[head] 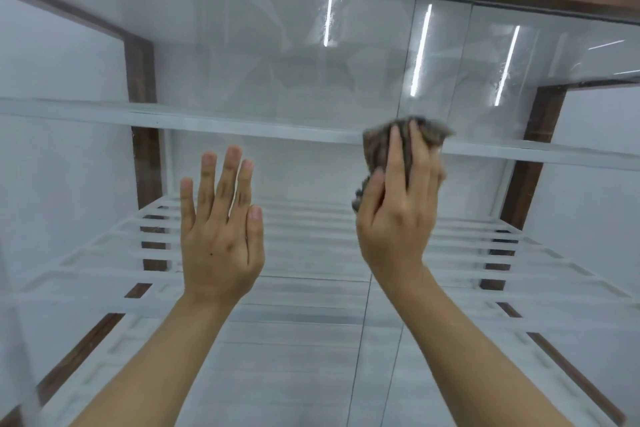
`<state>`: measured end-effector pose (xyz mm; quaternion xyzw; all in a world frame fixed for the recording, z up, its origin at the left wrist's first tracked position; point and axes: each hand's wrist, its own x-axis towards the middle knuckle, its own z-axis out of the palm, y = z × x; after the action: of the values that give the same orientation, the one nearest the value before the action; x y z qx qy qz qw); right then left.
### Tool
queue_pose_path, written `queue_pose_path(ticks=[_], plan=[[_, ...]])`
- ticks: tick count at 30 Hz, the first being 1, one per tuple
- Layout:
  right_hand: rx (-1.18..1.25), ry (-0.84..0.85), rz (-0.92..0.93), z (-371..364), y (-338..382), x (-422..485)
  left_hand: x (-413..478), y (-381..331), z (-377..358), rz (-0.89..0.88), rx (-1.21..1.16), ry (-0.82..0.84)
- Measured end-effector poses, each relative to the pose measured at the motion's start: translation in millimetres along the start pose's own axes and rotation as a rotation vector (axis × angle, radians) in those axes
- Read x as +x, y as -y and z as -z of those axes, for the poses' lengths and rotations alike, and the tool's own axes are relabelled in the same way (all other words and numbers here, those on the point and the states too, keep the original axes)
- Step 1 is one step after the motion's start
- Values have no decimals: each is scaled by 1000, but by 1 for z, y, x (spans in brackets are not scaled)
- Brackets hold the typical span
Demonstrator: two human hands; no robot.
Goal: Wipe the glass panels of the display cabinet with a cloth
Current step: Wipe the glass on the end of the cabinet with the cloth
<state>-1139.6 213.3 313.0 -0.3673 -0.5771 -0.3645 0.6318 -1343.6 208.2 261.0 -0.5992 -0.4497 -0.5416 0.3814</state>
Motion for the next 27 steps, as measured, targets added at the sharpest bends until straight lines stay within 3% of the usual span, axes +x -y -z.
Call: queue_pose_path(ticks=[2,5,7,9,11,13,15,19,21,24,27], plan=[[31,-5,-27,-13,27,7,-1,3,1,-18,-14,6],[1,248,230,-8,46,-83,-6,21,7,-46,-11,2],[-46,366,281,15,28,-136,-11,42,14,-31,-2,-10],[-94,306,193,28,3,-133,-19,65,23,-19,14,-9],[-115,138,39,19,-3,-85,-26,82,30,-41,28,-2],[-82,-27,-89,-6,17,-24,-27,94,32,-86,32,9],[-8,-48,-94,-31,58,-2,-26,103,31,-111,38,18],[-29,305,248,-29,106,-119,-28,111,29,-115,40,20],[-46,402,269,-4,79,-160,-29,111,28,-115,32,19],[-103,207,26,9,35,-129,-30,108,28,-102,19,12],[-76,-77,-251,-19,48,-42,-30,107,28,-98,18,14]])
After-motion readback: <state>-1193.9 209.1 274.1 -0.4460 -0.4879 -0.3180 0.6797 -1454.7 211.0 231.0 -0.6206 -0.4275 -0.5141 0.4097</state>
